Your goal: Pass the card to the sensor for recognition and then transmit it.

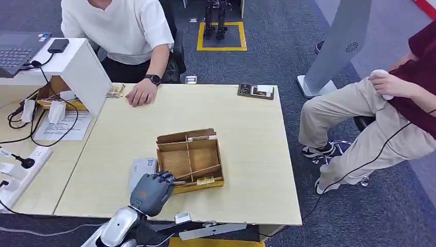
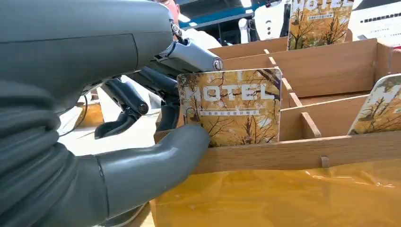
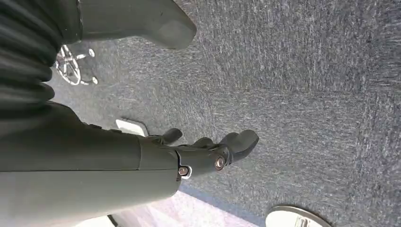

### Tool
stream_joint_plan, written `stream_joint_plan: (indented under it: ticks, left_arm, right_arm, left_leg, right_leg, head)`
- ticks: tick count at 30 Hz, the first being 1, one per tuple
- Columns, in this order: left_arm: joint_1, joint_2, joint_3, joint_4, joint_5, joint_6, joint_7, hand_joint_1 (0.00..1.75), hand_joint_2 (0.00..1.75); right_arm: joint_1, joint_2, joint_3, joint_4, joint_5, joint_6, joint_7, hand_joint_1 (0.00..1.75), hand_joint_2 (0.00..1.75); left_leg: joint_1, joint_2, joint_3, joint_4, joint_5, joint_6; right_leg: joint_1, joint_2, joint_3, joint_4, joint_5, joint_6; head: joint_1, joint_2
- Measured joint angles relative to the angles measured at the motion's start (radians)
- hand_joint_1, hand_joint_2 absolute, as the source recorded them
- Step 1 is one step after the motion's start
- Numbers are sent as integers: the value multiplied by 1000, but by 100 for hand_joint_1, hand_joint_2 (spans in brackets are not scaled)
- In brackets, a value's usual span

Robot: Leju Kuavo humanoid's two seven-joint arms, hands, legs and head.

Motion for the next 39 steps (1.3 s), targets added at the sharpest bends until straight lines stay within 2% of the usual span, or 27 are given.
stream_joint_plan:
  ticks: [12, 16, 18, 21, 23, 29, 33, 39]
  left_arm:
    - [18, -6, 0, 3, 11, 70, -20, 175, 175]
    - [29, -11, 0, 3, 29, 131, -44, 175, 175]
    - [37, -17, 2, 3, 47, 186, -63, 175, 175]
    - [56, -44, 21, -6, 71, 296, -108, 175, 175]
    - [72, -75, 52, -29, 71, 326, -163, 175, 175]
    - [118, -174, 176, -83, 79, 334, -285, 175, 175]
    - [135, -214, 234, -97, 83, 334, -307, 175, 175]
    - [145, -236, 260, -105, 84, 334, -311, 175, 175]
  right_arm:
    - [0, 0, 1, 0, 1, -1, 0, 0, 175]
    - [0, 0, 1, 0, 2, -2, 0, 0, 175]
    - [0, 0, 1, 0, 3, -2, 0, 0, 175]
    - [0, 0, 2, 0, 3, -5, 0, 0, 175]
    - [0, 0, 2, 0, 3, -8, 0, 0, 175]
    - [0, 0, 2, 0, 0, -16, 0, 0, 175]
    - [0, 0, 2, 0, -1, -16, 0, 0, 175]
    - [0, 0, 2, 1, -2, -16, 0, 0, 175]
  left_leg:
    - [0, 0, 0, 0, 0, 0]
    - [0, 0, 0, 0, 0, 0]
    - [0, 0, -1, 0, 0, 0]
    - [0, 0, -1, 0, 0, 0]
    - [0, 0, -1, 0, 0, 0]
    - [0, 0, -1, 0, 0, 1]
    - [0, 0, -1, 0, 0, 0]
    - [0, 0, -1, 0, 0, 0]
  right_leg:
    - [0, 0, 0, 0, 0, 0]
    - [0, 0, 0, 0, 0, 0]
    - [0, 0, 0, 0, 0, 0]
    - [0, 0, -1, 0, 0, 0]
    - [0, 0, -1, 0, 0, 0]
    - [0, 0, -1, 0, 0, 0]
    - [0, 0, -1, 0, 0, 0]
    - [0, -1, -1, 0, 0, 0]
  head:
    - [0, 0]
    - [0, 0]
    - [0, 0]
    - [0, 0]
    - [0, 0]
    - [0, 0]
    - [0, 0]
    - [0, 0]
